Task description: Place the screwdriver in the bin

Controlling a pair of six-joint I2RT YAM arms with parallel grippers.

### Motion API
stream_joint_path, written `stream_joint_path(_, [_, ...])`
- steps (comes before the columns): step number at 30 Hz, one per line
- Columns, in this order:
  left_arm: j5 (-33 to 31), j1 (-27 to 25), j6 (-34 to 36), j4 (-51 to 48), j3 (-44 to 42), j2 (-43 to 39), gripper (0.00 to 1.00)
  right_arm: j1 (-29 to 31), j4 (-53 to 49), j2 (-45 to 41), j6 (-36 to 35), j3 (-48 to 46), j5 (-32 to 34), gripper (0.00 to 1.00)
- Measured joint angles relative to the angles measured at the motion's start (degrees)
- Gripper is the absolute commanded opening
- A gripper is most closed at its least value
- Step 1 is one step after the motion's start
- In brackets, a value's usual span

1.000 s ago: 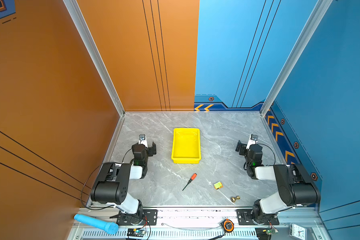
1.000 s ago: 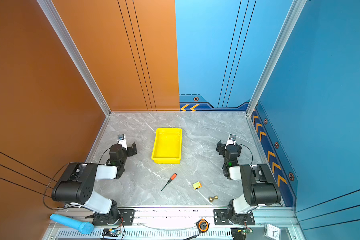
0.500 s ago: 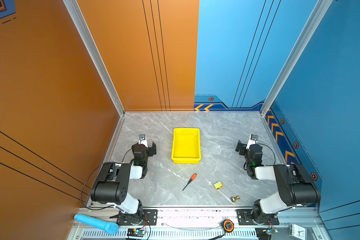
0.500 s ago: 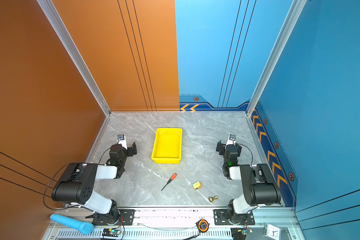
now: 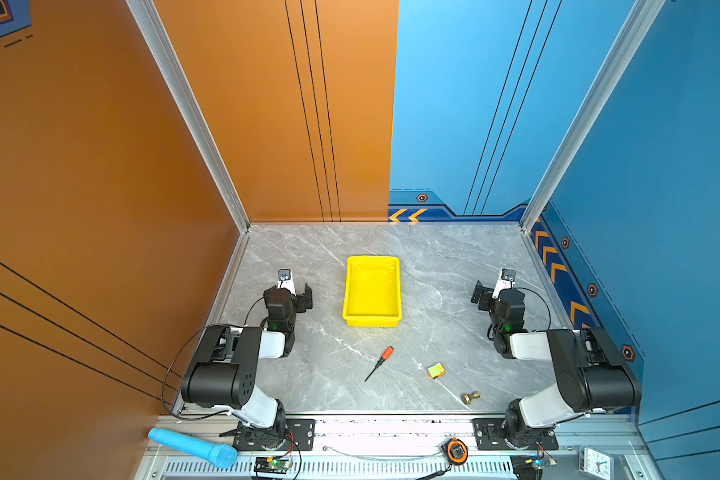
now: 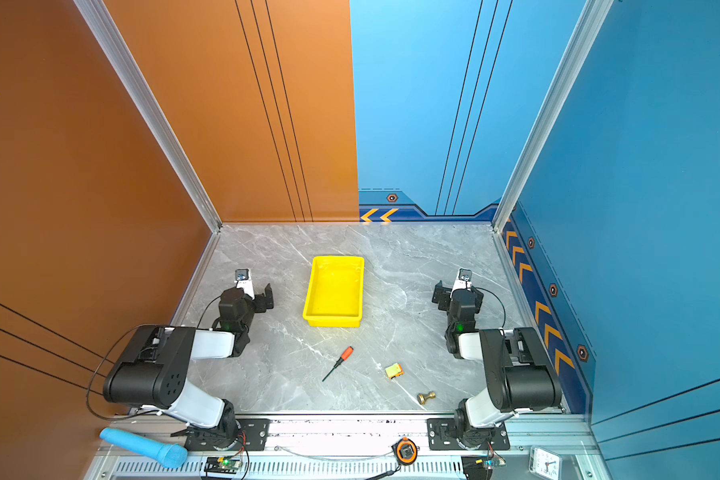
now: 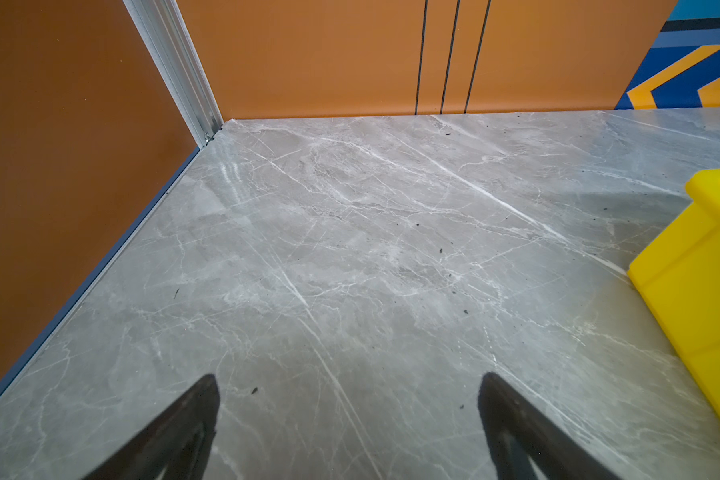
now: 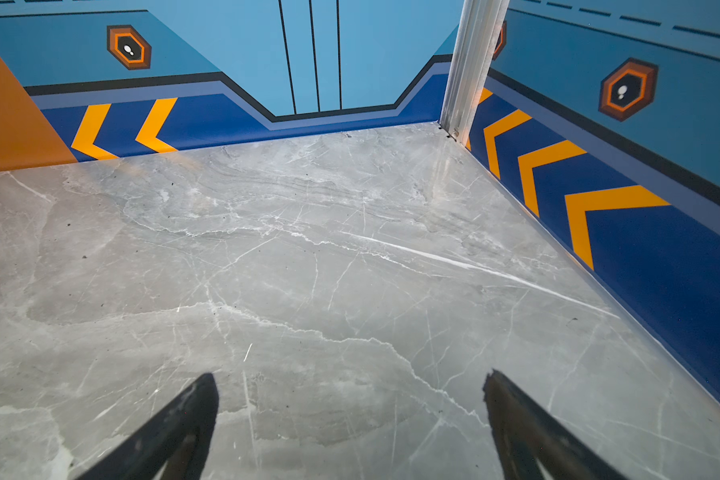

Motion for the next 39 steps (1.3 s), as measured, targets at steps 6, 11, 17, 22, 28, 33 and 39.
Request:
stream_joint_path(6, [0.0, 0.0, 0.0, 0.0, 0.0, 0.0, 0.98, 0.0, 0.0, 0.0, 0.0, 0.0, 0.0, 1.0])
stream_joint_path(11, [0.0, 0.0, 0.0, 0.0, 0.0, 0.0, 0.98, 0.0, 0.0, 0.0, 0.0, 0.0, 0.0, 1.0])
stream_joint_path(17, [0.02, 0.0, 0.0, 0.0, 0.0, 0.0, 0.98, 0.0, 0.0, 0.0, 0.0, -0.02, 0.0, 1.0])
stream_joint_path(22, [0.2, 0.0, 0.0, 0.0, 0.0, 0.0, 0.98, 0.0, 0.0, 0.0, 0.0, 0.0, 0.0, 1.0])
stream_joint_path(28, [0.2, 0.0, 0.0, 0.0, 0.0, 0.0, 0.98, 0.13, 0.0, 0.0, -0.04, 0.0, 0.0, 1.0])
stream_joint_path(33, [0.22, 0.02, 0.0, 0.0, 0.0, 0.0, 0.98, 0.44, 0.0, 0.0, -0.5, -0.02, 0.0, 1.0])
stream_joint_path(39, [0.24, 0.96, -0.26, 0.28, -0.28, -0.02, 0.98, 0.57, -0.42, -0.46, -0.66, -0.02, 0.02, 1.0])
